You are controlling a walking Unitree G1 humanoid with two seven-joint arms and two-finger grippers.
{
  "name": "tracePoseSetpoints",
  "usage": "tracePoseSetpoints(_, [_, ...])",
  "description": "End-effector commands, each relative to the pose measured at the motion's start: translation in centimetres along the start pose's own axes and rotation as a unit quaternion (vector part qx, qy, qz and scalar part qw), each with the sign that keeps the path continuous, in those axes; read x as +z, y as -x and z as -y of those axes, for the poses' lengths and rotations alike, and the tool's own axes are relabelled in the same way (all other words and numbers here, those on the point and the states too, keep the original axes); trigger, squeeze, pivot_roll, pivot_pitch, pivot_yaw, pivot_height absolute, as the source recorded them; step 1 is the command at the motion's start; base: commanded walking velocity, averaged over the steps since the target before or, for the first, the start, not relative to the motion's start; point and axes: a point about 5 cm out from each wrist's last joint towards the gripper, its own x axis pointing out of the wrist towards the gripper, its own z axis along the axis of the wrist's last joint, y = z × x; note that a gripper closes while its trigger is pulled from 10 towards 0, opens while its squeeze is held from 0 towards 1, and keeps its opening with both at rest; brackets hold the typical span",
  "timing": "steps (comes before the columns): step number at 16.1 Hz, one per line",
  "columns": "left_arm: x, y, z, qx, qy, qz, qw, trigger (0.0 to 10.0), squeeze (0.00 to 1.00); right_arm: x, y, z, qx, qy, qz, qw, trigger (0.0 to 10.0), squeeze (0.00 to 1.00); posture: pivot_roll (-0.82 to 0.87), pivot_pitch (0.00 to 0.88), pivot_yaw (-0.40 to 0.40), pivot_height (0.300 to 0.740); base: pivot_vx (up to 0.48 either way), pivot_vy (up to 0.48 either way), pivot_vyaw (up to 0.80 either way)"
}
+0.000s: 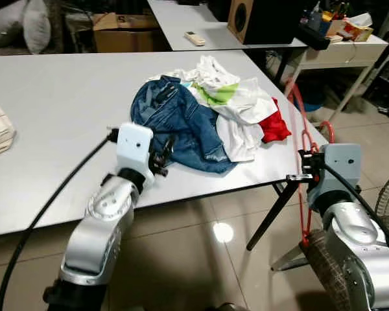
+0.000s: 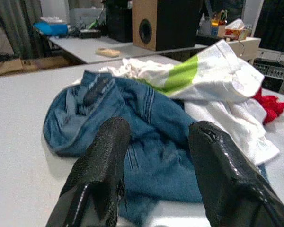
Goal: Hang hanger
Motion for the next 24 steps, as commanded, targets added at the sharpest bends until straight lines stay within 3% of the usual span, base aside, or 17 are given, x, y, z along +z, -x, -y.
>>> tracePoseSetpoints(1, [0.0, 0.1, -0.1, 0.0, 0.011, 0.003, 1.0, 10.0, 0.0, 0.0, 0.0, 0.3, -0.013, 0.007, 0.006, 1.0, 10.0, 0.0, -0.01, 0.04, -0.085, 0.74, 0.0, 0.307, 0.0])
tracePoseSetpoints(6, [-0.2, 0.2, -0.3, 0.001, 0.001, 0.002, 1.0, 10.0, 0.0, -0.1, 0.2, 0.6, -0.025, 0.034, 0.033, 0.999, 10.0, 0.0, -0.01, 0.032, -0.083, 0.74, 0.0, 0.407, 0.0])
tracePoseSetpoints(10, [-0.5, 0.3, -0.4, 0.0, -0.005, -0.004, 1.0, 10.0, 0.0, -1.2, 0.5, -0.3, 0.008, -0.044, 0.009, 0.999, 10.0, 0.0, 0.0, 0.03, -0.08, 0.74, 0.0, 0.397, -0.2])
tracePoseSetpoints(12, [-0.5, 0.3, -0.5, 0.003, -0.002, -0.004, 1.0, 10.0, 0.0, -1.3, 0.5, -0.4, -0.002, -0.011, 0.018, 1.0, 10.0, 0.0, 0.0, 0.03, -0.079, 0.74, 0.0, 0.373, -0.8])
tracePoseSetpoints(13, [-0.3, 0.4, -0.4, -0.002, 0.003, 0.009, 1.0, 10.0, 0.0, -1.3, 0.6, -0.5, 0.01, -0.054, 0.017, 0.998, 10.0, 0.0, 0.0, 0.032, -0.076, 0.74, 0.0, 0.0, -0.8])
tracePoseSetpoints(16, [0.0, 0.4, 0.2, -0.017, 0.004, 0.016, 1.0, 10.0, 0.0, -1.0, 0.6, -0.4, 0.0, -0.059, 0.033, 0.998, 10.0, 0.0, -0.01, 0.034, -0.068, 0.74, 0.0, 0.0, -0.8])
tracePoseSetpoints(17, [-0.3, 0.3, 0.6, -0.032, -0.02, 0.003, 0.999, 10.0, 0.0, -1.1, 0.7, -0.4, 0.0, -0.077, 0.028, 0.997, 10.0, 0.0, -0.01, 0.038, -0.064, 0.74, 0.0, 0.0, -0.61])
tracePoseSetpoints(20, [-0.5, 0.1, 0.6, -0.025, -0.008, 0.005, 1.0, 10.0, 0.0, -1.1, 0.6, -0.3, -0.001, -0.066, 0.03, 0.997, 10.0, 0.0, -0.02, 0.047, -0.057, 0.74, 0.0, 0.0, -0.14])
tracePoseSetpoints(24, [-0.6, -0.3, -0.2, 0.007, -0.004, -0.002, 1.0, 10.0, 0.0, -1.3, 0.7, -1.3, 0.054, -0.032, 0.024, 0.998, 10.0, 0.0, -0.02, 0.053, -0.061, 0.74, 0.067, 0.0, 0.0])
